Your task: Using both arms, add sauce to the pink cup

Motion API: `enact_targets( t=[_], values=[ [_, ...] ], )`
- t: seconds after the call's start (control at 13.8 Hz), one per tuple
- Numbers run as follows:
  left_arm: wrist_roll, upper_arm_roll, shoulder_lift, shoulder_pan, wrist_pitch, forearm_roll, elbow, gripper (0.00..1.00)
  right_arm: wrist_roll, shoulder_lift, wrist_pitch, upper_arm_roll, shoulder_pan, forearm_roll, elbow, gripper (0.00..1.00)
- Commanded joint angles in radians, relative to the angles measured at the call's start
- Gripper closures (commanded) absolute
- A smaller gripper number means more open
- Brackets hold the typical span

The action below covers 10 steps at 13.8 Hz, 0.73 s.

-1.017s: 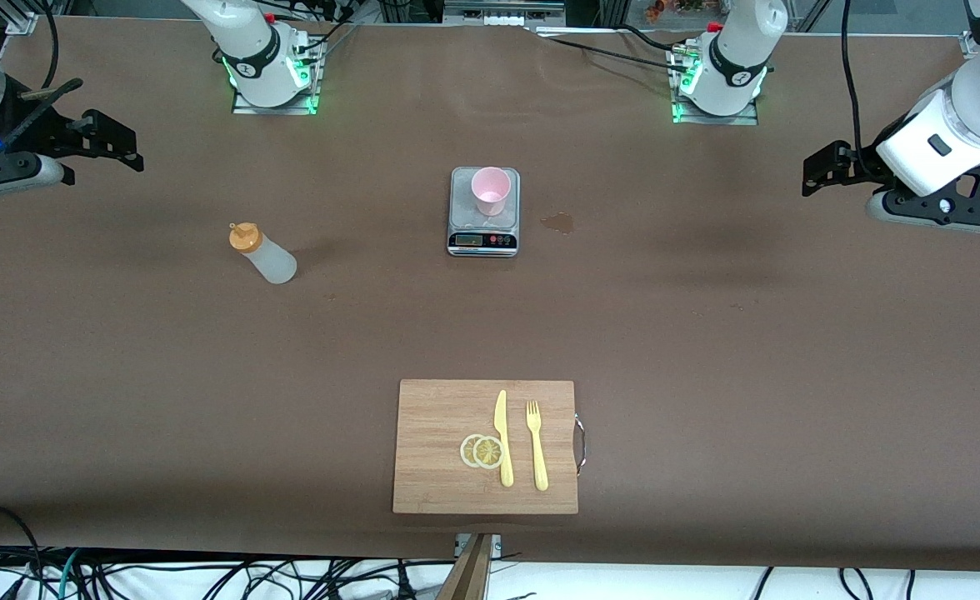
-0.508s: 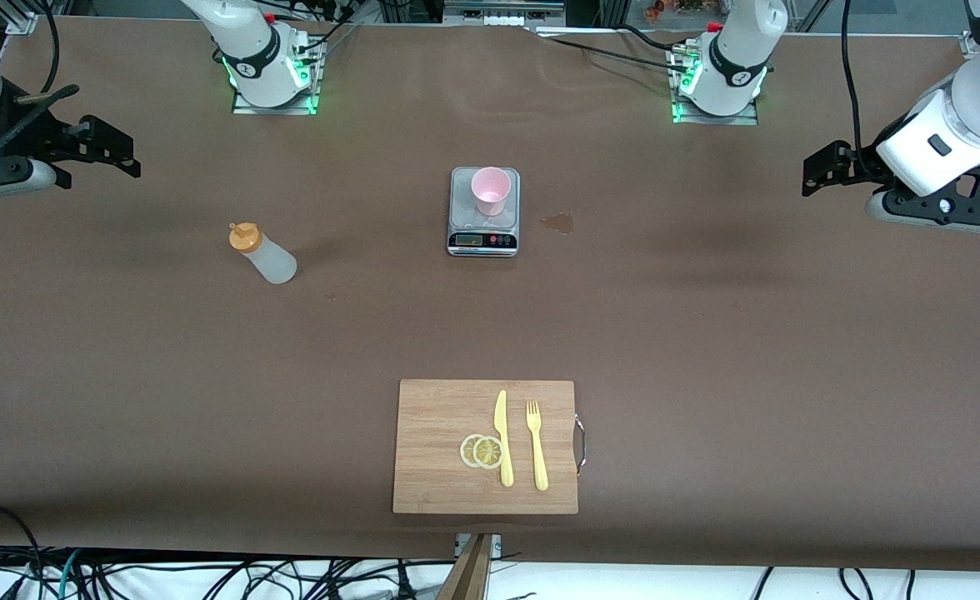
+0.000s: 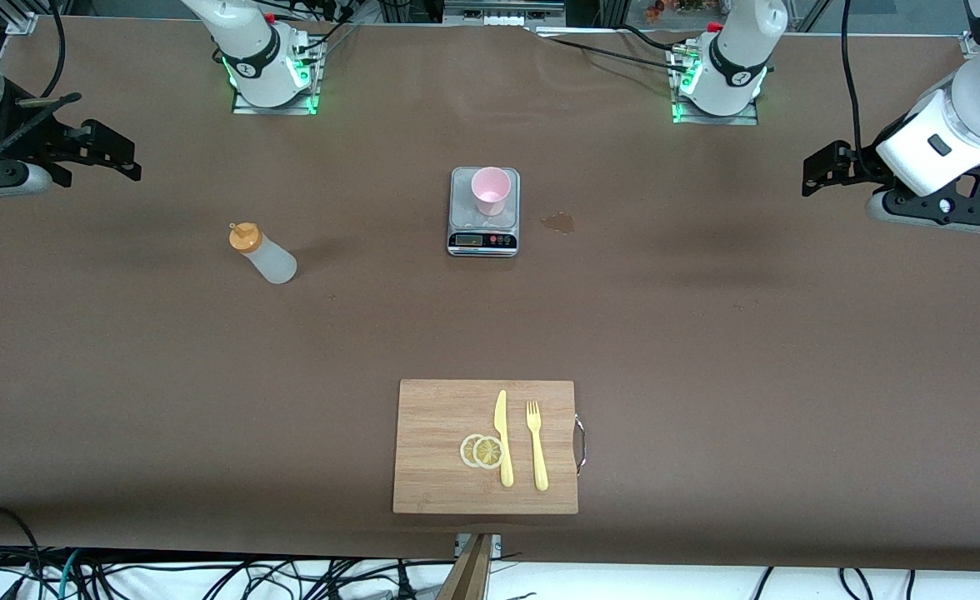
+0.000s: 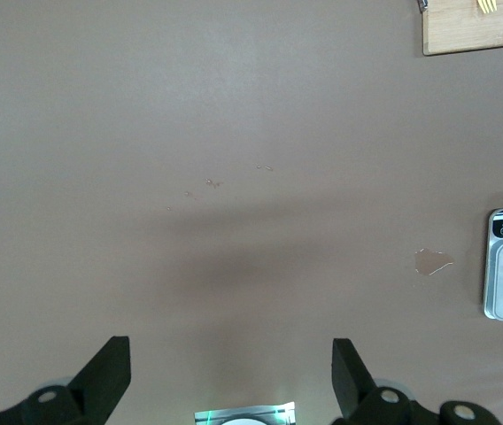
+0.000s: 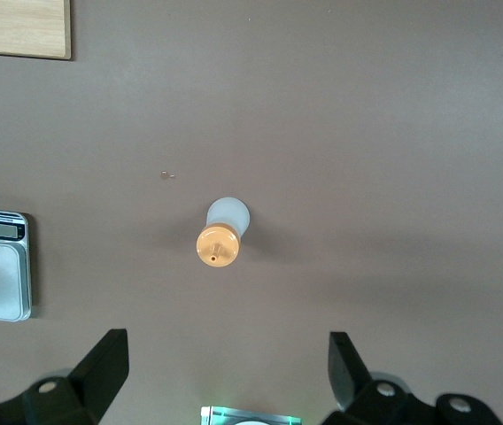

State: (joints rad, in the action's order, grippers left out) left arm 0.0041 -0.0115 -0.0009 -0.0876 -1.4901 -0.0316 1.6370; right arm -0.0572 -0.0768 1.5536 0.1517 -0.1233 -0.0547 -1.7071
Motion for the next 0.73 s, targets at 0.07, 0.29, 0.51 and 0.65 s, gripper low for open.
enact_targets(
  t=[0.07, 0.29, 0.51, 0.65],
  values=[
    [-0.012, -0.001, 0.018, -0.004, 0.022, 0.015, -0.036, 0.00, 0.007, -0.024, 0.013, 0.002, 0.004, 0.018, -0.017, 0.00],
    [-0.012, -0.001, 0.018, -0.004, 0.022, 0.013, -0.036, 0.00, 0.005, -0.026, 0.003, 0.002, 0.005, 0.018, -0.008, 0.00],
    [-0.012, -0.001, 0.018, -0.004, 0.022, 0.013, -0.036, 0.00, 0.007, -0.020, 0.002, 0.002, 0.010, 0.018, 0.004, 0.00],
    [-0.012, -0.001, 0.018, -0.004, 0.022, 0.013, -0.036, 0.00, 0.007, -0.021, 0.002, 0.002, 0.010, 0.018, 0.004, 0.00]
  ],
)
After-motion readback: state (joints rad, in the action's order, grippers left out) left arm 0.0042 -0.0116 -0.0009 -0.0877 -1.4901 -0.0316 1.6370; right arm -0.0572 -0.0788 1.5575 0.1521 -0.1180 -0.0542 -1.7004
